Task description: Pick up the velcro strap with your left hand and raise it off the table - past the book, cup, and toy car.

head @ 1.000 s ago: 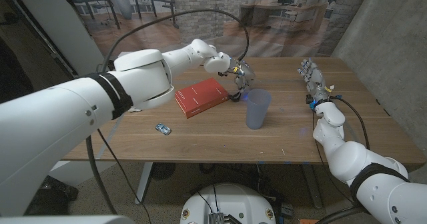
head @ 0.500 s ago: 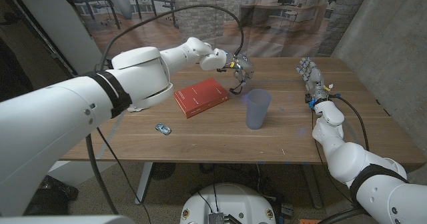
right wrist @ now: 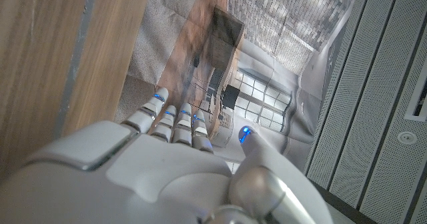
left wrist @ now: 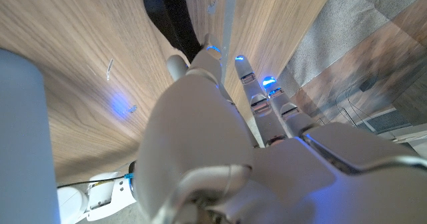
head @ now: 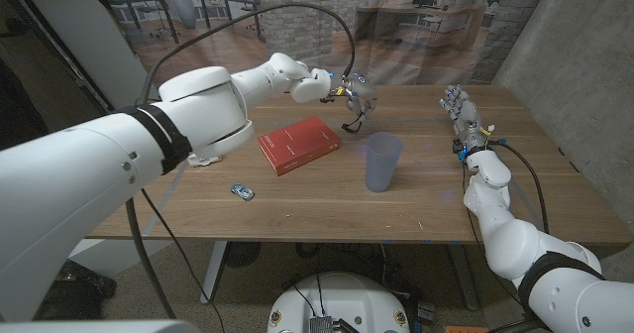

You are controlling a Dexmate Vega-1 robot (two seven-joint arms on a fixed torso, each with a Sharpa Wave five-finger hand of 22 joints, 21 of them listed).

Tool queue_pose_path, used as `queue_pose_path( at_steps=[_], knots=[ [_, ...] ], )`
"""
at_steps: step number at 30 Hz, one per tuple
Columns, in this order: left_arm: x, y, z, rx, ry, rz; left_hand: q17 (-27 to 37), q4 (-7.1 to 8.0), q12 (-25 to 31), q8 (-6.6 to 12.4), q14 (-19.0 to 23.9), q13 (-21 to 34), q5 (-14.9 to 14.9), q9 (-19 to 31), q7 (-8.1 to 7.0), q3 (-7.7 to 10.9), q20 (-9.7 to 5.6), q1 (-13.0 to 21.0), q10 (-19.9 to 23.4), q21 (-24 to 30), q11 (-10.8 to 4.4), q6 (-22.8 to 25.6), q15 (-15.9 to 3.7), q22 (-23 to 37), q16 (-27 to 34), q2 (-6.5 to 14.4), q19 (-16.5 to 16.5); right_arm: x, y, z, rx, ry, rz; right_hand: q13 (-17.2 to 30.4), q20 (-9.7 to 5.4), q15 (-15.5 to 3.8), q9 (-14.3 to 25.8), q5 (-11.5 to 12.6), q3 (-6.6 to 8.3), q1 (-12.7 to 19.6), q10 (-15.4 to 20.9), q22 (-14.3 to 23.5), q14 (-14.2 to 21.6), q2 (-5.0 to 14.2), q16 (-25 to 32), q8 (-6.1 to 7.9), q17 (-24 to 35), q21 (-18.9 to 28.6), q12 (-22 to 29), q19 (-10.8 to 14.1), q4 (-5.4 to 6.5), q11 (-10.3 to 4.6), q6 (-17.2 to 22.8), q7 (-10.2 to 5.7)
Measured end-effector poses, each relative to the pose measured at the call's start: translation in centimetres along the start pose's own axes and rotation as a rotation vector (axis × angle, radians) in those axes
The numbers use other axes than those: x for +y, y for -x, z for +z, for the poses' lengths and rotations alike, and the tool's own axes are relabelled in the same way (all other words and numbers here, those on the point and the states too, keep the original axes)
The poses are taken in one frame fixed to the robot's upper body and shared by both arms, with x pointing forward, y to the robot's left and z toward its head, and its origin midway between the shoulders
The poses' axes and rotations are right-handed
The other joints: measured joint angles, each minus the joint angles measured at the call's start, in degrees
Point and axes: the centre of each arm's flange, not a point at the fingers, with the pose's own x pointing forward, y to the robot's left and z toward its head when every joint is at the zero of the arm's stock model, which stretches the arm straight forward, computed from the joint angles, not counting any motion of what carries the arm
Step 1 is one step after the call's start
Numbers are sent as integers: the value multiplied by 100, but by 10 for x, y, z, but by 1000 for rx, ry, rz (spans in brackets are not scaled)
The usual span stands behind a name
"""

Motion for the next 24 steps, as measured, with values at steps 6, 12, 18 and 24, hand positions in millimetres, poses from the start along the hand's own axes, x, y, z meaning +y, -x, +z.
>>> queue_pose_path(
  at_steps=[6,12,18,24],
  knots=[
    [4,5,0,-20,-1,48,27,0,0,-41,49,0,-2,11,41,0,29,42,72,19,8,63,-14,0,15,-43,29,1,2,3,-8,6,5,0,0,0,0,3,0,0,28,0,0,0,0,0,1,0,0,0,0,-28,0,0],
    [9,10,-1,-38,-1,100,26,0,1,-44,57,0,-2,15,29,0,0,44,74,19,9,74,-23,0,45,-47,59,3,5,6,-15,11,9,0,0,-32,0,3,0,0,29,0,32,0,0,0,1,1,0,0,0,-29,21,-21],
    [14,15,-2,-54,-1,150,53,0,-34,-91,95,1,-2,15,-20,0,24,51,142,61,1,124,-42,0,45,-54,98,5,7,9,-22,15,14,0,0,-32,0,3,0,1,29,0,31,1,0,0,1,1,0,0,0,-29,20,-21],
    [19,23,-6,-58,8,214,53,0,-50,-133,138,1,-2,14,-20,0,0,59,143,91,1,124,-47,-1,44,-63,122,7,9,11,-26,15,18,0,0,-31,0,3,-24,-22,29,0,31,-22,0,0,1,-21,0,0,-24,-29,42,-43]
  ],
)
